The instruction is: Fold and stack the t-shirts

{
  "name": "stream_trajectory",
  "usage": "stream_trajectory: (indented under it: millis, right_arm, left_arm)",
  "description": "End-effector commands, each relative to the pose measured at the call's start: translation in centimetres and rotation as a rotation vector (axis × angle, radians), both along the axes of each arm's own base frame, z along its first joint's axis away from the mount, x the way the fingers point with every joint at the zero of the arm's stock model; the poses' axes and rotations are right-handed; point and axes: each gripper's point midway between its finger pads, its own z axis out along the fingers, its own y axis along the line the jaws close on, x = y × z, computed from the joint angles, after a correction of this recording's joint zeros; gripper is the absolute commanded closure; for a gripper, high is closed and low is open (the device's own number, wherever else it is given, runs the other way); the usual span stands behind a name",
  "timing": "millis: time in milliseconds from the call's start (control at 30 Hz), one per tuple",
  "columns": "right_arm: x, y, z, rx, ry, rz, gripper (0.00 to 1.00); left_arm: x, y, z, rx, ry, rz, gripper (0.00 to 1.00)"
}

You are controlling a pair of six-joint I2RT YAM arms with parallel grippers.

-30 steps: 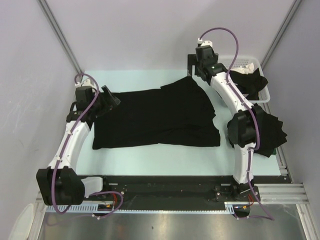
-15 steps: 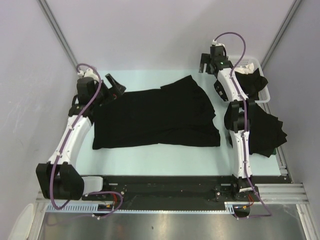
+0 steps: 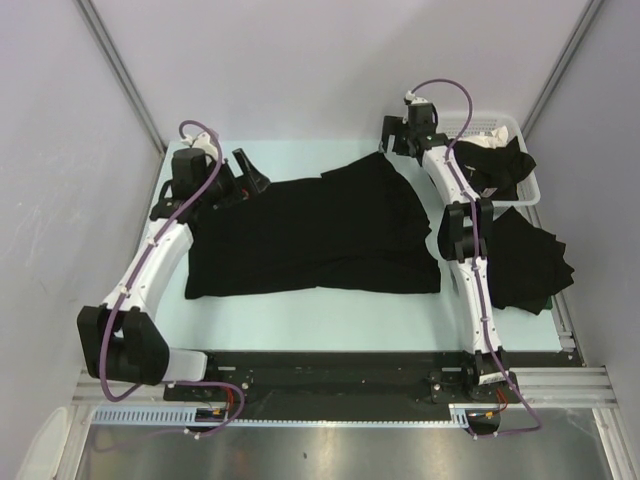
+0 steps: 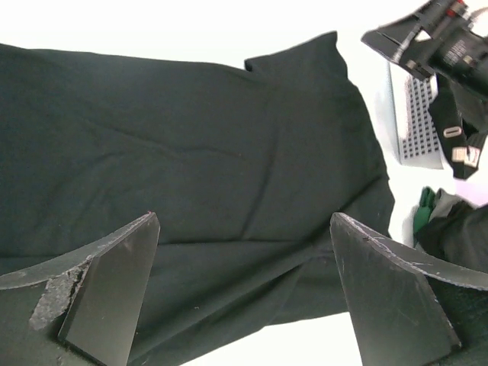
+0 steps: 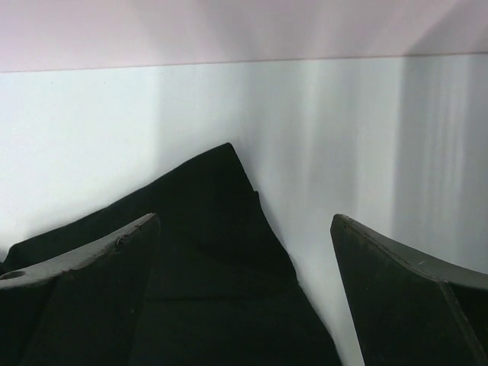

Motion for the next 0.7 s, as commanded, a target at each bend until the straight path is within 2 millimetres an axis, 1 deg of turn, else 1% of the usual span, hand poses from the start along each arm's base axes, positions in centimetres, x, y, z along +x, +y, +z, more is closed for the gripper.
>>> stream_trajectory:
  millis: [0,33,100,133,233,333,367,667]
  right_arm:
    - [1.7,1.3,2.1,0.087,-0.095,0.044,0.01]
    - [2.0,1.4,1.6,0.095,-0.1,0.049,0.02]
    - [2.3,1.7,1.5,0.116,-0.112,0.059,0.03]
    - [2.3,1.8,1.0,0.121,-0.107,0.063,0.03]
    - [2.6,2.1,0.8,0.147,-0.116,0.071,0.04]
    - [2.8,2.2,0.1,0.166,-0.115,0.07,0.04]
    - [2.9,2.1,-0.4,0.171,-0.108,0.068,0.05]
    - [3.2,2.3,-1.6,0.231,-0.102,0.065,0.08]
  left_arm:
    - [0.1,-1.3,1.3,0.023,-0.044,-0.055,0.0]
    - [0.2,-1.5,1.7,0.023,-0.05,-0.062,0.0]
    - [0.3,-2.0,1.3,0.027,-0.037,-0.083,0.0]
    - [0.5,-2.2,1.5,0.03,-0.038,-0.088,0.0]
    - [0.7,-2.8,1.3,0.033,-0.03,-0.105,0.0]
    - [0.9,-3.4,1.2,0.033,-0.027,-0.122,0.0]
    - [1.0,-3.5,1.2,0.033,-0.027,-0.124,0.01]
    - [1.9,-4.5,1.4,0.045,-0.031,-0.156,0.0]
